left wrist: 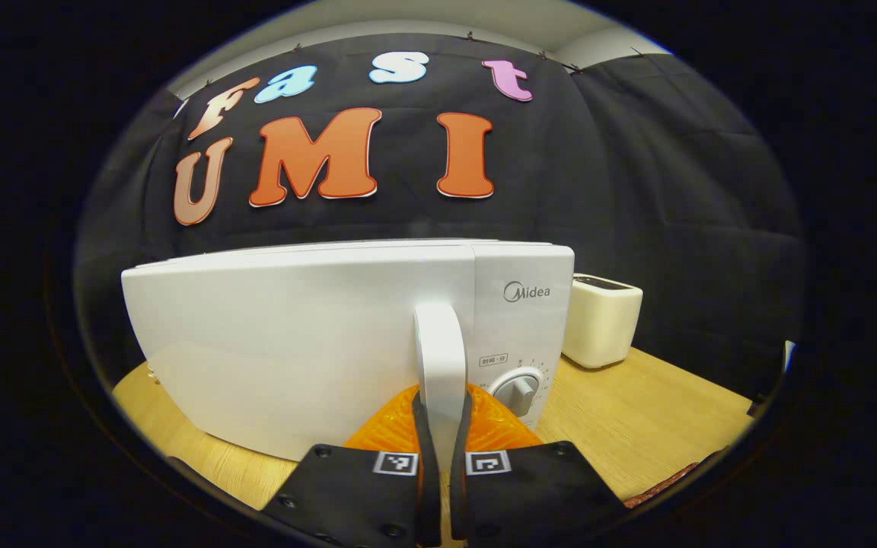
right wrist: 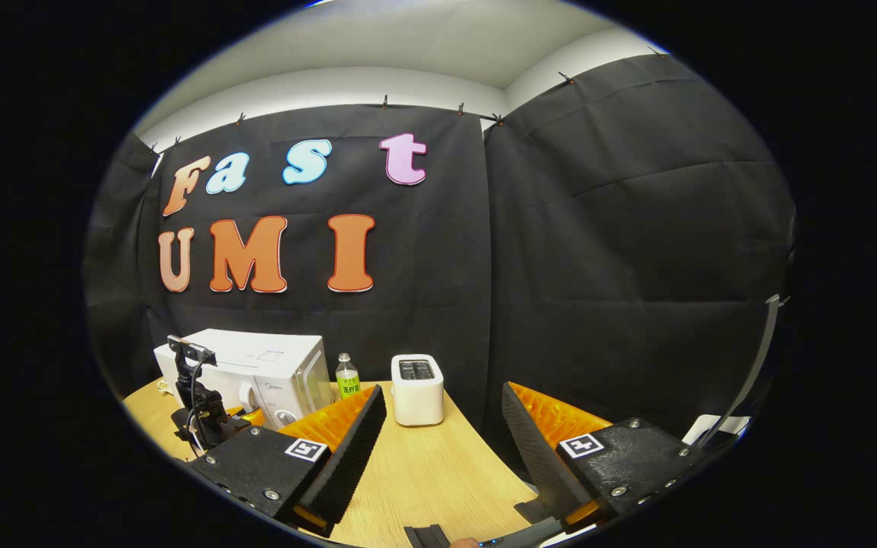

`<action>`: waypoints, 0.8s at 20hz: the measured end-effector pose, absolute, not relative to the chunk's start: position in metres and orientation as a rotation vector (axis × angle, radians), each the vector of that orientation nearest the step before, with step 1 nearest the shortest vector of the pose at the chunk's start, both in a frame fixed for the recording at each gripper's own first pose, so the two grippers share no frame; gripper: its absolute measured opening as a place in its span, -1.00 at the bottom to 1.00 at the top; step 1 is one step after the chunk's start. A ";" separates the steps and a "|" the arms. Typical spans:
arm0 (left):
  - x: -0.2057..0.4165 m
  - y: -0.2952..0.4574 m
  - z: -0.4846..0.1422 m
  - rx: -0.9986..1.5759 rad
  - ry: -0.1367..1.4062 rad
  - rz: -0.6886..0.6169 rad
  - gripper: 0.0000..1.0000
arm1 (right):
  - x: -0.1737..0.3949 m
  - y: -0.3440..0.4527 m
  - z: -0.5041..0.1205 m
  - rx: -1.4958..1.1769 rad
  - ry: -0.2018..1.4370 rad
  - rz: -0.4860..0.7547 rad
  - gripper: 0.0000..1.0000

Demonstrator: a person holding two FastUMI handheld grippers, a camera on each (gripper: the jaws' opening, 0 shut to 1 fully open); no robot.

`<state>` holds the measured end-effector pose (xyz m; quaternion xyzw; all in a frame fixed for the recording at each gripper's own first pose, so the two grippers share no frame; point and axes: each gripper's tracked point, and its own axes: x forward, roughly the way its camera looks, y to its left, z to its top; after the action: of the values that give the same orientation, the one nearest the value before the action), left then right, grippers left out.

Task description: Open the microwave oven with the left hand, put the food in, and close the microwave oven.

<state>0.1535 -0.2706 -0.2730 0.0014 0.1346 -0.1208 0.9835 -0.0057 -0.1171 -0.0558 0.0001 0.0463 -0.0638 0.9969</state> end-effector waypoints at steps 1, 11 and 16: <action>0.154 -0.272 -0.275 -0.003 0.272 -0.253 -0.83 | -0.009 -0.116 -0.056 -0.003 0.091 -0.125 0.91; 0.042 -0.235 -0.261 -0.055 0.280 -0.430 -0.84 | -0.022 -0.085 -0.058 -0.004 0.091 -0.063 0.90; -0.002 -0.200 -0.254 -0.055 0.279 -0.521 -0.84 | -0.025 -0.059 -0.056 0.008 0.097 -0.019 0.91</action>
<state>-0.0022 -0.1999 -0.2542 -0.0269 0.1377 -0.2566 0.9563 -0.0254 -0.0592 -0.0559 0.0040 0.0483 -0.0092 0.9988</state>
